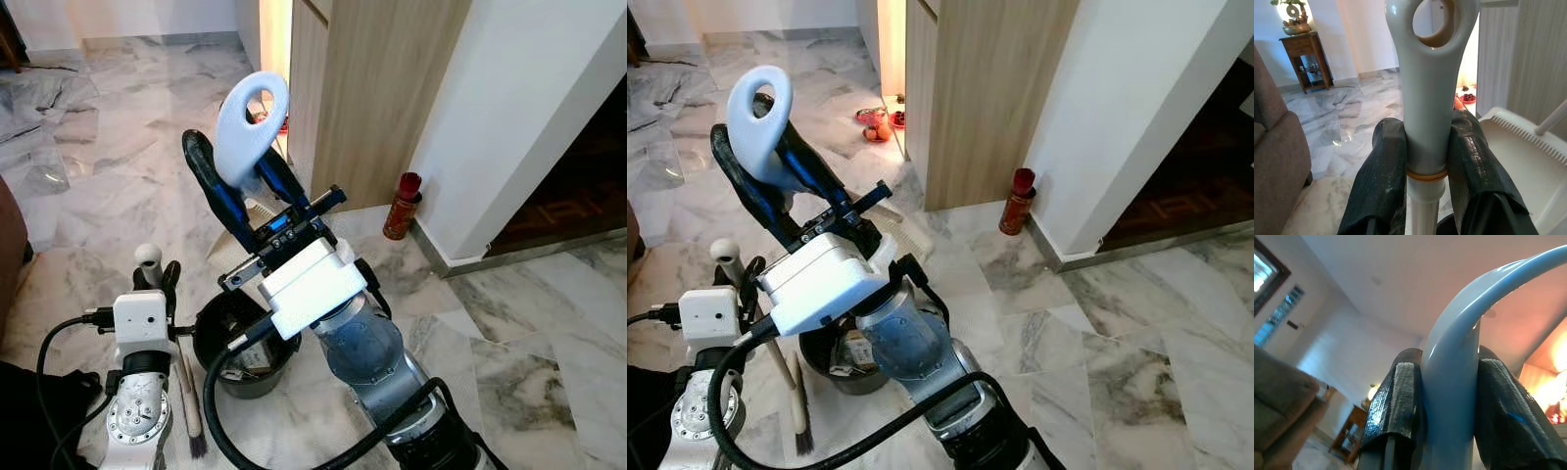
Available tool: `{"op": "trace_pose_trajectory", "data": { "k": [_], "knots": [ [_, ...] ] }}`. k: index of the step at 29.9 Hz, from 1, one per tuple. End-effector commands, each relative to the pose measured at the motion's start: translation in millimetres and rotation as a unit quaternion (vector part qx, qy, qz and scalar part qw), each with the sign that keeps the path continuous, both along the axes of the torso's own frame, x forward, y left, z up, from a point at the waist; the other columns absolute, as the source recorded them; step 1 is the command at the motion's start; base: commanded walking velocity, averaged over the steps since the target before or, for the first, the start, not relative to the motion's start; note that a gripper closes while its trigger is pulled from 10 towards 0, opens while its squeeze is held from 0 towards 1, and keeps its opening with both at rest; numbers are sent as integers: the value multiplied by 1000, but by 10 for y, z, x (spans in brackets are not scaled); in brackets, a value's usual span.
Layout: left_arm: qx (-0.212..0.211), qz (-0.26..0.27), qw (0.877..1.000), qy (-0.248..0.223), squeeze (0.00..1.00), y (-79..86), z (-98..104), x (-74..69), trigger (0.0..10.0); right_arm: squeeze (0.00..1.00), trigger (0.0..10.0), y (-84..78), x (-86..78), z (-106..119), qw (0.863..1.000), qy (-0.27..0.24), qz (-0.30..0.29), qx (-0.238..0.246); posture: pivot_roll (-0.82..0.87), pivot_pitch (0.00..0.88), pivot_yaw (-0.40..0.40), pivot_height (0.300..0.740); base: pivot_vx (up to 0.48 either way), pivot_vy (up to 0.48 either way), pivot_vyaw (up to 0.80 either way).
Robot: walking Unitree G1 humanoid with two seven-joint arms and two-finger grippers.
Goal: Sweep floor
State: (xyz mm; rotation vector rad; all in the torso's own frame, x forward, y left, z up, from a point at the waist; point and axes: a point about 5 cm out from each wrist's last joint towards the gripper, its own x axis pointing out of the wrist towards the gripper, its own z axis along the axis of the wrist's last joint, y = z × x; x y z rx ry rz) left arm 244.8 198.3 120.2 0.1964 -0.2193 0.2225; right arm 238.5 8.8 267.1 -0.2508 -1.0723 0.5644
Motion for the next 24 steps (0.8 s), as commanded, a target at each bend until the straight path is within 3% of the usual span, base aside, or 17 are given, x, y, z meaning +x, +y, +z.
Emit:
{"op": "trace_pose_trajectory", "data": {
  "k": [1,2,5,6,9,10,11,15,20,24],
  "knots": [
    [12,-7,1000,-20,0,-33,102,-12,10000,0,10000,-91,37,101,999,-35,-27,4,72,113,-71,740,0,0,0],
    [12,-10,1000,-18,0,-40,90,-13,10000,0,10000,-211,149,83,998,-25,-64,3,72,113,-70,740,0,0,0],
    [11,-11,1000,-16,0,-43,80,-13,10000,0,10000,-342,255,62,995,-11,-100,7,71,113,-70,740,0,0,0],
    [11,-13,1000,-14,0,-45,72,-14,10000,0,10000,-520,376,23,990,6,-142,16,67,113,-70,740,0,0,0],
    [10,-14,1000,-12,0,-48,64,-16,10000,0,10000,-740,505,-55,980,23,-198,14,64,113,-70,740,0,0,0],
    [10,-14,1000,-12,0,-48,64,-16,10000,0,10000,-740,505,-55,980,23,-198,14,64,113,-70,740,0,0,0],
    [9,-15,1000,-11,0,-52,56,-19,10000,0,10000,-875,574,-118,973,40,-226,17,64,114,-70,740,0,0,0],
    [9,-18,1000,-9,0,-50,37,-17,10000,0,10000,-1172,692,-328,957,93,-273,42,53,107,-68,740,0,0,0],
    [9,-18,1000,-8,0,-45,24,-15,10000,0,10000,-1389,758,-652,939,171,-292,66,51,104,-69,740,0,0,0],
    [9,-22,1000,-7,0,-49,15,-21,10000,0,10000,-1538,774,-889,929,182,-322,18,52,97,-66,740,0,0,0]
  ]
}}
